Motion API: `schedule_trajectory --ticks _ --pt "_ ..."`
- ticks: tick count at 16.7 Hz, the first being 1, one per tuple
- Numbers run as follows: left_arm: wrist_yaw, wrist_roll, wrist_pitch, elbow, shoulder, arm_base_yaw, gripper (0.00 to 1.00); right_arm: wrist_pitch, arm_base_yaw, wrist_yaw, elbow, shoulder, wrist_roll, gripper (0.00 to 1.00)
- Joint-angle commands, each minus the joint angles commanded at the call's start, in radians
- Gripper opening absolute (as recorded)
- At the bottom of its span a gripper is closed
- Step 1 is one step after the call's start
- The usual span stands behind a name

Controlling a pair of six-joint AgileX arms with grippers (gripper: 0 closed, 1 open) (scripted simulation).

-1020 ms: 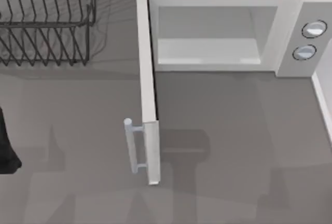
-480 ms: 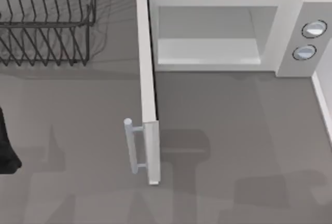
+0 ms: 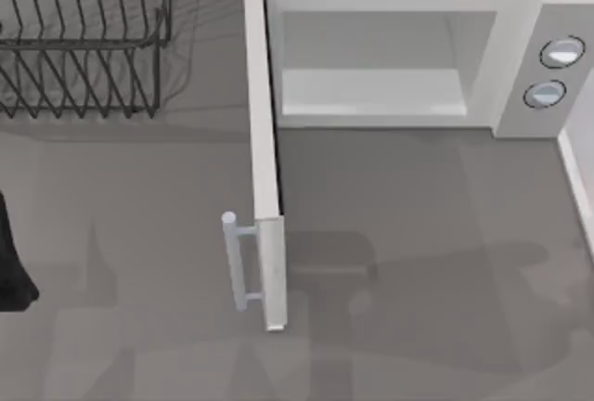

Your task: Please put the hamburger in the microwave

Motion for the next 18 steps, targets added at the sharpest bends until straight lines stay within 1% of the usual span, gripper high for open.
schedule_trajectory --ticks 3,9,13,16,18 --pt "0.000 0.000 0.000 0.000 0.000 0.000 1.00 0.240 0.129 0.088 0.058 0.158 0.095 0.00" --pt "0.000 0.000 0.000 0.000 0.000 0.000 1.00 0.830 0.431 0.289 0.164 0.499 0.331 0.00" --pt "0.000 0.000 0.000 0.000 0.000 0.000 1.00 1.195 0.617 0.422 0.228 0.676 0.483 0.00" --pt "0.000 0.000 0.000 0.000 0.000 0.000 1.00 1.376 0.722 0.507 0.267 0.766 0.568 0.00" --pt "0.000 0.000 0.000 0.000 0.000 0.000 1.00 1.444 0.765 0.544 0.286 0.797 0.602 0.00"
